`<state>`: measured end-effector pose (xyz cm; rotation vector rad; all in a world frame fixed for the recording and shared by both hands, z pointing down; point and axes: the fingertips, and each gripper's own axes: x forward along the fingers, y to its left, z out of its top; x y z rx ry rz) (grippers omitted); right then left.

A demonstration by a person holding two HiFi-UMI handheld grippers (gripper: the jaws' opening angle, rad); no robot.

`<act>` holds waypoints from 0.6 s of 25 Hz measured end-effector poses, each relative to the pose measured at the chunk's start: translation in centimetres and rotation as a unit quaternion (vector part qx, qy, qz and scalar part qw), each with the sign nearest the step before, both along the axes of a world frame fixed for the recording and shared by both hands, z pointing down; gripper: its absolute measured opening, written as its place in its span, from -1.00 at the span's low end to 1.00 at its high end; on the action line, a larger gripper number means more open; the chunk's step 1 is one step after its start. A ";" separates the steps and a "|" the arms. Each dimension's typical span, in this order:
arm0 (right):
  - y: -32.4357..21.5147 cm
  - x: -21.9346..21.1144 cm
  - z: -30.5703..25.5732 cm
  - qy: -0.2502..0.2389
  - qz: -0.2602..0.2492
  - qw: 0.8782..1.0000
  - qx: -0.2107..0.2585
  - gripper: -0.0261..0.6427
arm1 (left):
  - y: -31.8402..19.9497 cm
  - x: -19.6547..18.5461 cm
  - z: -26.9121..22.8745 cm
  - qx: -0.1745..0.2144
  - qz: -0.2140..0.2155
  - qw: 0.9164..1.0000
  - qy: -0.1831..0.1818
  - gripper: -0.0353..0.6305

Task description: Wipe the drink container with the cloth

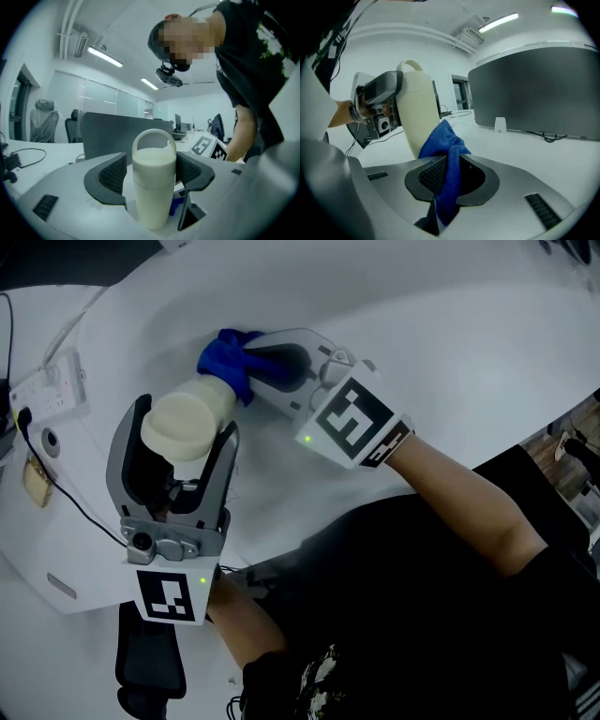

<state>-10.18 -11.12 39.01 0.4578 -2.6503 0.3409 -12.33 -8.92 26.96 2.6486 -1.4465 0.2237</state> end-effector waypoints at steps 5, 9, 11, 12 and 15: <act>0.0 -0.1 0.0 0.011 0.001 1.000 0.019 -0.75 | 0.6 -0.5 -0.6 -0.002 -0.145 0.989 -0.019 0.02; -0.1 0.0 0.0 0.007 0.008 1.000 0.027 -0.75 | 0.2 0.0 -1.1 -0.007 -0.251 0.968 -0.028 0.04; 0.0 -0.1 0.1 0.010 0.009 0.999 0.029 -0.75 | -0.1 -0.2 -1.1 -0.009 -0.277 0.960 -0.037 0.04; 0.1 -0.1 0.0 0.011 0.009 0.999 0.029 -0.75 | -0.3 -0.4 -1.0 -0.010 -0.281 0.959 -0.044 0.04; 0.0 0.3 -1.1 -0.010 0.027 0.999 0.014 -0.75 | -0.5 -0.4 -0.8 -0.010 -0.251 0.966 -0.065 -0.06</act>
